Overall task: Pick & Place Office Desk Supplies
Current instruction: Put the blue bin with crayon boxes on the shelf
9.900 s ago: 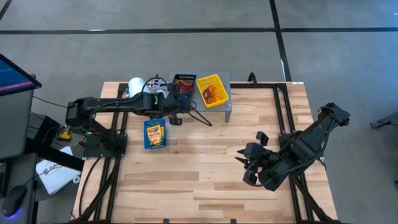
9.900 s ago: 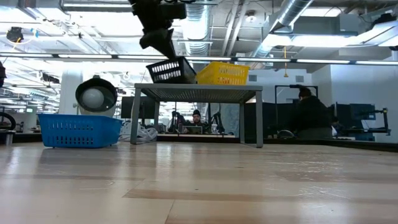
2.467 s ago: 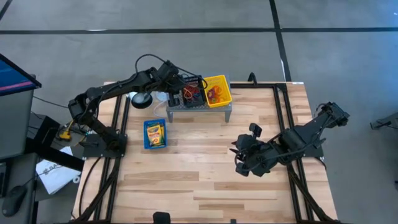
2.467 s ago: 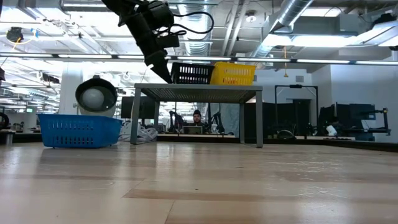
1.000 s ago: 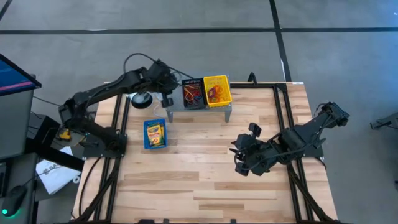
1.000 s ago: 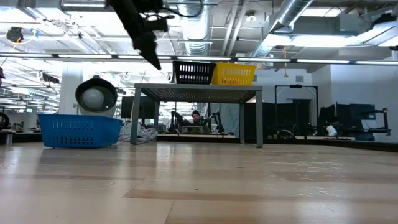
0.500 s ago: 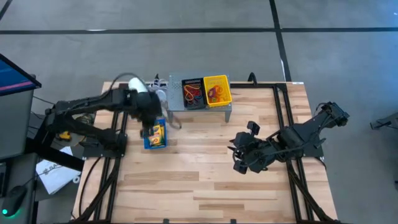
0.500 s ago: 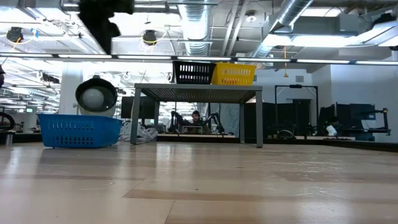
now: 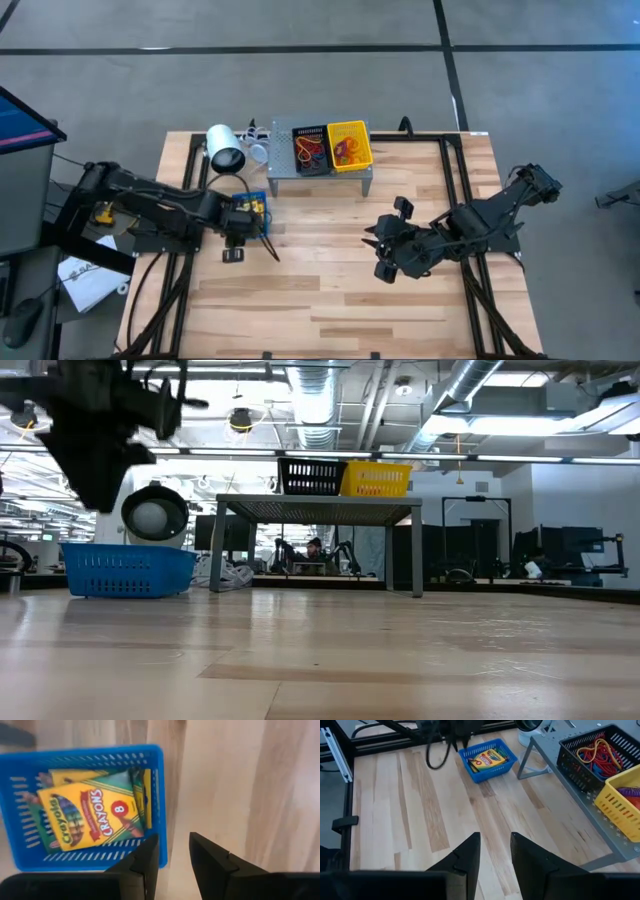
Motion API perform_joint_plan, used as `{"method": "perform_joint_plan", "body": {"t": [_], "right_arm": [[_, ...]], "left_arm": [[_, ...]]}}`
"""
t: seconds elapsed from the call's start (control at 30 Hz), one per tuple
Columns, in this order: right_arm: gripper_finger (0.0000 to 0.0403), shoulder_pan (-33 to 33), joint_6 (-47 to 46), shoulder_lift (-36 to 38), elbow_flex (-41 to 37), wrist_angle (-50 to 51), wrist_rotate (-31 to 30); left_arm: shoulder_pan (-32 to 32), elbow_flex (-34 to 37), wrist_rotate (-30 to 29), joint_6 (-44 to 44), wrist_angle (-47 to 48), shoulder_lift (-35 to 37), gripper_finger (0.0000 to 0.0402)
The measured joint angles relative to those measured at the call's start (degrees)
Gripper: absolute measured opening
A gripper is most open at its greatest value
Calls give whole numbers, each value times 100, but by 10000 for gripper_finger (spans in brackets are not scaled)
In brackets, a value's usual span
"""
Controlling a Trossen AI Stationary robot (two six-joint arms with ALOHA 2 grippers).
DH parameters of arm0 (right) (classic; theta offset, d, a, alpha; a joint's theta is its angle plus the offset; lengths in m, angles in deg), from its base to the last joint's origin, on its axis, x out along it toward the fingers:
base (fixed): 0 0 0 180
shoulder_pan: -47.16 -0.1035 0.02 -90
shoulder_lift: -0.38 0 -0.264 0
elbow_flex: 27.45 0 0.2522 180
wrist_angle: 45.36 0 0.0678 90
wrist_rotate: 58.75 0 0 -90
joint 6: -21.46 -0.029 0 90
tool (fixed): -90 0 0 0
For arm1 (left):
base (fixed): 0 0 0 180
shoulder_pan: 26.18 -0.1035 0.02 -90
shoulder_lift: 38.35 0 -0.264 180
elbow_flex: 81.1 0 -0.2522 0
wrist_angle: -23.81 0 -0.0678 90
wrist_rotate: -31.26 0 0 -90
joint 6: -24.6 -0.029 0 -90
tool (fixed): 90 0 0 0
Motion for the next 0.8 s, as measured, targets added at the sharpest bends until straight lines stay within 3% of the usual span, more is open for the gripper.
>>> {"method": "perform_joint_plan", "body": {"t": [0.17, 0.47, 0.8], "right_arm": [[103, 0, -2, 0, 0, -46, 0], [103, -2, -4, 0, -1, -85, 10], [103, -2, -4, 0, -1, -91, 20]], "left_arm": [[-13, 365, -31, 7, -538, -296, 102], [-60, 385, -258, -184, -696, -828, 102], [-137, 452, -181, -311, -1145, -901, 101]]}}
